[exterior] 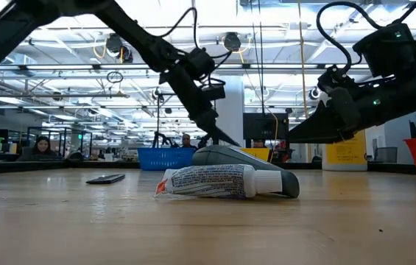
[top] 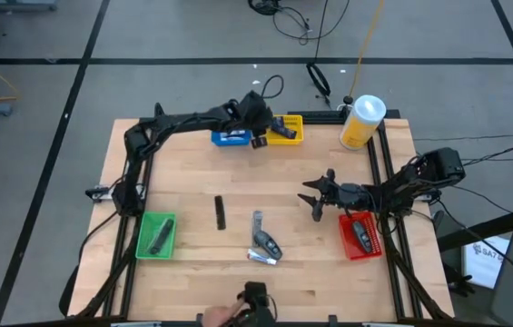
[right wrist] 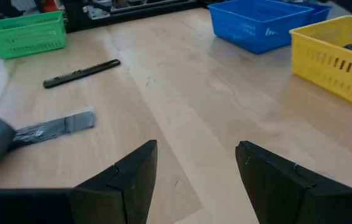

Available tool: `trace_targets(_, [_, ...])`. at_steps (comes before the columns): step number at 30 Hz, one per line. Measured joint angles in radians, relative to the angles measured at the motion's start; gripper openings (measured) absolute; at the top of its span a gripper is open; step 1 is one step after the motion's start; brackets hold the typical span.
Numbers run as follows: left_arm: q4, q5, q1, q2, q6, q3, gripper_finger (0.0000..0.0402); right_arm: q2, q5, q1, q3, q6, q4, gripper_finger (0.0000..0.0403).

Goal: Pick & Place Travel size toiletries
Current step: Put the blue shaving cream into the yellow bin

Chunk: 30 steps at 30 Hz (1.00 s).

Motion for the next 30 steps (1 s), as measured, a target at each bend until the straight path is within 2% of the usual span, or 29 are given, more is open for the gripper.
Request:
trace_targets(12, [-0.018,0.100,0.034,0.025,0.350,0.002,0.0131,0.000,0.001,0.020,0.000,0.025,0.001,0.0210])
trace_targets(22, [0.024,0.170,0.019,0.024,0.368,0.002,0.0139,0.000,0.002,0.025,0.000,0.041,-0.002,0.0210])
trace_targets(30, [0.032,0.175,0.019,0.024,0.335,0.002,0.0206,0.000,0.001,0.025,0.000,0.049,-0.002,0.0210])
